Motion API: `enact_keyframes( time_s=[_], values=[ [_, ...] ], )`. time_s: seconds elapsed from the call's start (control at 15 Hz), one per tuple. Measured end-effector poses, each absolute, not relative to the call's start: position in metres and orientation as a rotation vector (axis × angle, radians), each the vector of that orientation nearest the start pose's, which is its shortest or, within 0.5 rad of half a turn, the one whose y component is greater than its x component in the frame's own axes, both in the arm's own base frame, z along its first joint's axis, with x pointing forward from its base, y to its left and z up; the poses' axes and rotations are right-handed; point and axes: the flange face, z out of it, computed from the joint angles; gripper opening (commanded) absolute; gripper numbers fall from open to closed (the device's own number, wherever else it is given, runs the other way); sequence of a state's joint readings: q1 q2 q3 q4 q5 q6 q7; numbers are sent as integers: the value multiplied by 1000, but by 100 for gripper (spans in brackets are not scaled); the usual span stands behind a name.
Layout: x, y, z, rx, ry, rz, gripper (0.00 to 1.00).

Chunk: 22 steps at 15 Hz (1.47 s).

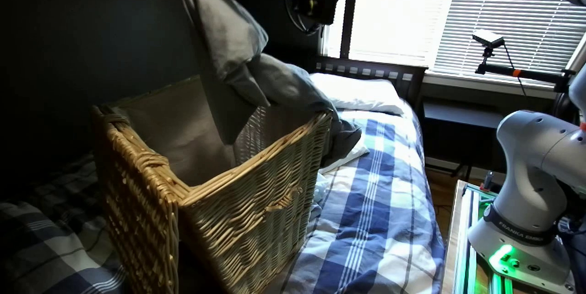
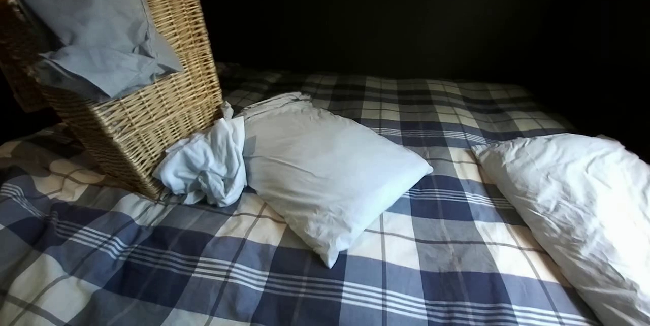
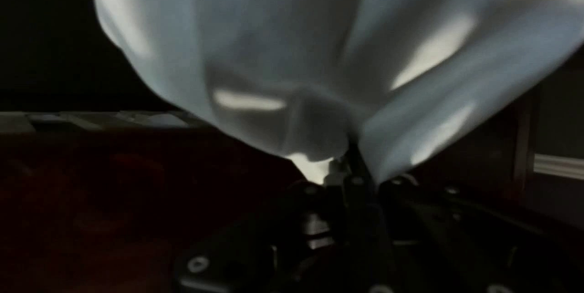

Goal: Pick up the gray pillow case and put it in the brown basket

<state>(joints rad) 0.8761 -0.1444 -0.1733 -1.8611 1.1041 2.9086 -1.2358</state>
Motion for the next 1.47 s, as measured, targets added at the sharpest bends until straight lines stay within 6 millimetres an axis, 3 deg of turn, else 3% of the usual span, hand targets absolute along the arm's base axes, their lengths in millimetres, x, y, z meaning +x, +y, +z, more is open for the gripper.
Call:
enact_keyframes(
  time_s=[0.13,0.53,0.73,0.87,1.0,1.13,1.47],
  values=[
    [488,312,660,-1946,-1040,-1530,32],
    [521,309,614,-2148,-1045,-1476,79],
    [533,284,588,-2301,-1054,-1415,98],
    [539,253,579,-2413,-1057,-1364,100],
    [538,220,586,-2531,-1049,-1283,100],
    [522,202,610,-2644,-1017,-1168,100],
    [435,243,674,-2666,-1003,-837,100]
  ],
)
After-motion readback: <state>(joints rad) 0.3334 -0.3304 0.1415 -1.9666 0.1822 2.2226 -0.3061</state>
